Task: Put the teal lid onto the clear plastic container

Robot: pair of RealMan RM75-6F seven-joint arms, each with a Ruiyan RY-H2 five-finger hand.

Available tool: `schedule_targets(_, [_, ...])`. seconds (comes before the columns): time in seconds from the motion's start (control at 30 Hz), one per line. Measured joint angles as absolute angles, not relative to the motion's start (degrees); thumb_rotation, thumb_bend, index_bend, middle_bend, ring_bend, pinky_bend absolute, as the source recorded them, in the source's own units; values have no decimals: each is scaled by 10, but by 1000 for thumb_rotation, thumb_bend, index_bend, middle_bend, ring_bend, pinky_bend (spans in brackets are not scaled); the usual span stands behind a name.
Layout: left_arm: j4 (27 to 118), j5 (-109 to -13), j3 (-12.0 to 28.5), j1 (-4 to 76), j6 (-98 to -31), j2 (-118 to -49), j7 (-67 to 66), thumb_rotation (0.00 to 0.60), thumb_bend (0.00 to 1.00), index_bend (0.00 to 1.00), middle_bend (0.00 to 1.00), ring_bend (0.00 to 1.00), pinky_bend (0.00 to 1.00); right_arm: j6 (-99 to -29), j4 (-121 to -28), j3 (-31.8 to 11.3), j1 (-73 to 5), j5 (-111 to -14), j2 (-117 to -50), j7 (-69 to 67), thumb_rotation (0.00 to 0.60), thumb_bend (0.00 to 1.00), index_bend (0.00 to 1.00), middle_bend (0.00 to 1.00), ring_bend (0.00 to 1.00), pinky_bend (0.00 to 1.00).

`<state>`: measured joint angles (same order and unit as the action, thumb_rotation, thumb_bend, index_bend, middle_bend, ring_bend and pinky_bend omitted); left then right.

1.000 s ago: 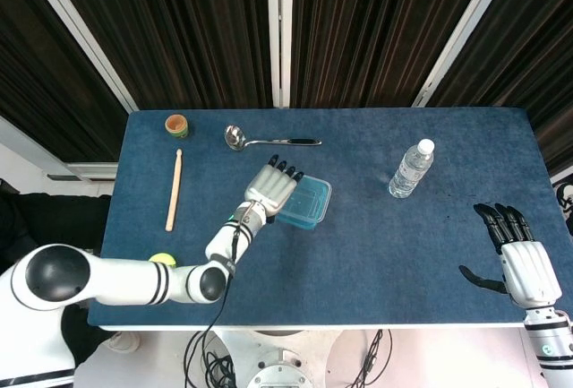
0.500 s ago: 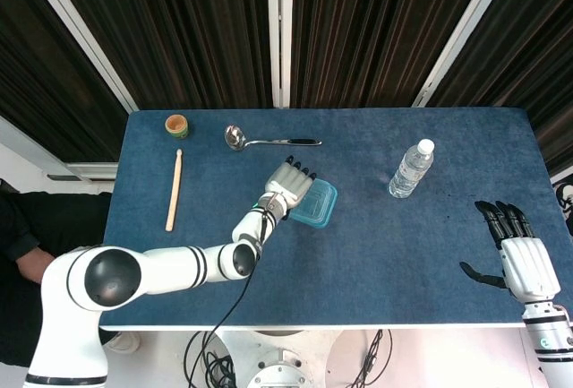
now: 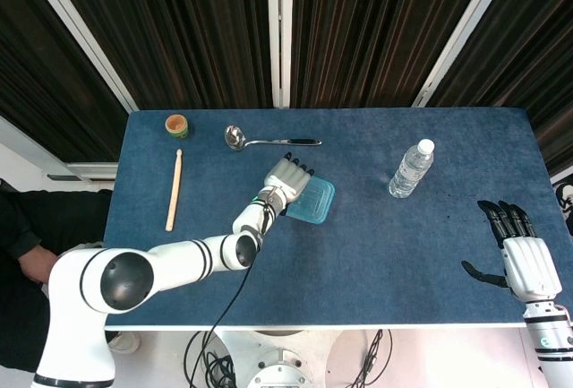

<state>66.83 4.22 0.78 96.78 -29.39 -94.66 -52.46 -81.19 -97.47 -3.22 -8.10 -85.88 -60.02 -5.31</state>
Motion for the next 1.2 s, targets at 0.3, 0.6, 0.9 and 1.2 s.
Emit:
schedule_targets(0.3, [650, 46, -23, 980, -274, -950, -488, 600, 271, 289, 204, 73, 7, -809, -975, -34, -80, -855, -602, -50, 600, 100, 0, 83, 0, 24])
schedule_targets(0.6, [653, 59, -45, 995, -267, -948, -451, 600, 270, 283, 202, 73, 7, -807, -976, -35, -81, -856, -601, -49, 600, 101, 0, 83, 0, 24])
schedule_targets(0.9, [656, 76, -73, 1015, -262, -954, -431, 600, 220, 110, 97, 27, 11, -808, -972, -34, -80, -859, -601, -56, 600, 101, 0, 81, 0, 24])
schedule_targets(1.2, [677, 72, -82, 1025, -288, -948, -414, 600, 125, 0, 0, 0, 4, -813, -971, -34, -78, -865, -601, -61, 600, 102, 0, 81, 0, 24])
